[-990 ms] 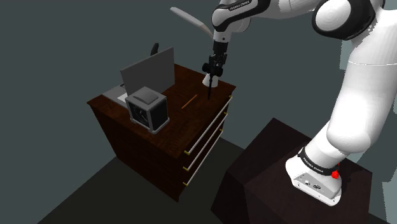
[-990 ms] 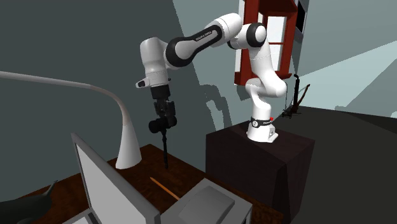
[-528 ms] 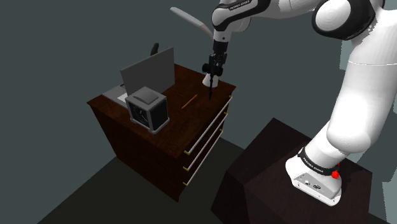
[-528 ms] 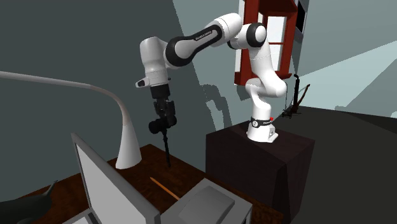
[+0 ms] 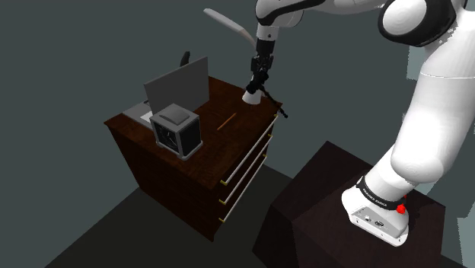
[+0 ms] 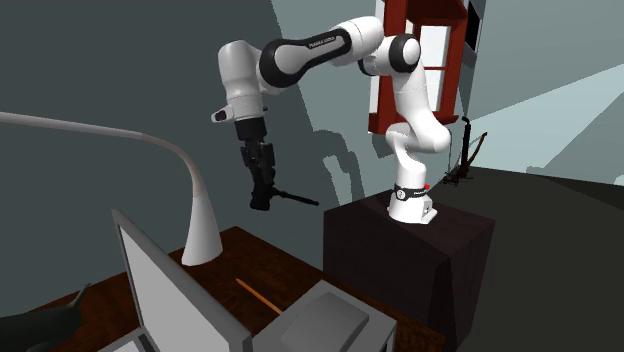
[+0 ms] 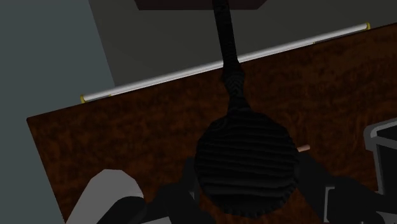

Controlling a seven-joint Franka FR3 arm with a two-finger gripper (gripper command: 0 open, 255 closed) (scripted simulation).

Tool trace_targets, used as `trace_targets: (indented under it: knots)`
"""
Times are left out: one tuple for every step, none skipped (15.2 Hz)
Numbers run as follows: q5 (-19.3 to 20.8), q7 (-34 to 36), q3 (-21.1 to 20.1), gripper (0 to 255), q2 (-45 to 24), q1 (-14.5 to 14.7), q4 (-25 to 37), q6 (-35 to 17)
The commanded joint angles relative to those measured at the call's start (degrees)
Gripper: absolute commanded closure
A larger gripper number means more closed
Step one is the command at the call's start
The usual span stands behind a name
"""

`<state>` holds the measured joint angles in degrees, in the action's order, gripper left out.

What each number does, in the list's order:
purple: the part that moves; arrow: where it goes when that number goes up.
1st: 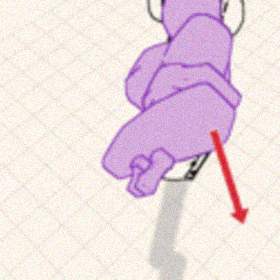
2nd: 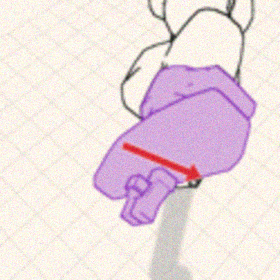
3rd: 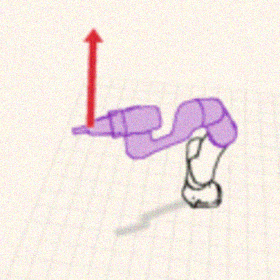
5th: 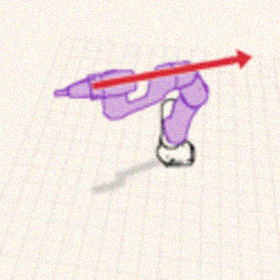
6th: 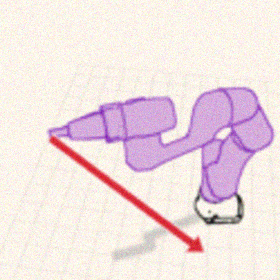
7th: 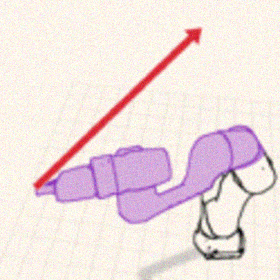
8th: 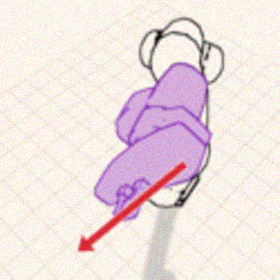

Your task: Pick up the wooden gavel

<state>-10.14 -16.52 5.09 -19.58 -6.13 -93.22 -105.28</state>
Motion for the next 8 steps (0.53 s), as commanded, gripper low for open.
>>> trace_targets:
  knots:
    - [0.1,0.3,0.0,255,0.3,0.0,1.2,1.5]
    - [0.1,0.4,0.0,255,0.5,0.0,1.8,2.2]
    - [0.2,0.5,0.0,255,0.6,0.0,2.3,2.9]
    - [0.2,0.6,0.0,255,0.7,0.0,2.9,3.6]
    - [0.2,0.7,0.0,255,0.9,0.0,3.5,4.3]
    - [0.3,0.8,0.1,255,1.0,0.0,4.1,5.0]
    - [0.3,0.8,0.1,255,1.0,0.0,4.2,5.1]
    - [0.3,0.8,0.1,255,1.0,0.0,4.2,5.1]
